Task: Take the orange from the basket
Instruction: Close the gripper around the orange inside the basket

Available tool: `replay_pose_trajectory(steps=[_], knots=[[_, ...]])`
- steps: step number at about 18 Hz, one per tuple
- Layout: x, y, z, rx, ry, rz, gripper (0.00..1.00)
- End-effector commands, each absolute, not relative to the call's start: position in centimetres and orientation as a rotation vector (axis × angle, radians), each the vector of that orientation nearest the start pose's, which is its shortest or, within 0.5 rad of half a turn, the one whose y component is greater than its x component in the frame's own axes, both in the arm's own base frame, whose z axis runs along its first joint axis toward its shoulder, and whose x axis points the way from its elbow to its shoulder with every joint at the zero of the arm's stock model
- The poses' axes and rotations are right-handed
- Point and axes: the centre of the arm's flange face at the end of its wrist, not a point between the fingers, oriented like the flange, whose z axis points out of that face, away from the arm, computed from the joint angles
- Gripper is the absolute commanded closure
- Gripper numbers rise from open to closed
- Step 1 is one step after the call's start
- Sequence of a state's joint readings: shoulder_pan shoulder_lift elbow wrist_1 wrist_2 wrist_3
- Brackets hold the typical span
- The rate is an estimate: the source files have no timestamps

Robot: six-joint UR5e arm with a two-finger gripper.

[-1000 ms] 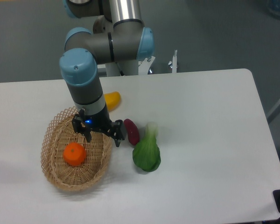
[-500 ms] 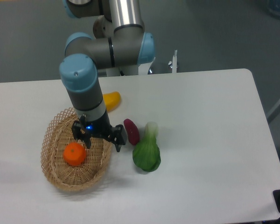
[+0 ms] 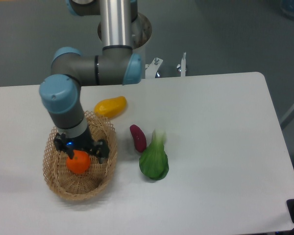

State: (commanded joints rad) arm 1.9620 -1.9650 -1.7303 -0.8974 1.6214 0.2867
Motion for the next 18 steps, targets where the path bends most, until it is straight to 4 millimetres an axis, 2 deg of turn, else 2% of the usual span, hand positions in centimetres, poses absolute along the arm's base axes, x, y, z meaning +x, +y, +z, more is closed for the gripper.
replay_pose_trajectory(steps=[2, 5, 18], knots=[[-10.7, 61.1, 24.4, -3.074, -0.061, 0.126, 0.0], [-10.5, 61.5, 23.5, -3.073, -0.056, 0.126, 0.0], [-10.8, 61.9, 21.3, -3.094, -0.063, 0.129, 0.0]])
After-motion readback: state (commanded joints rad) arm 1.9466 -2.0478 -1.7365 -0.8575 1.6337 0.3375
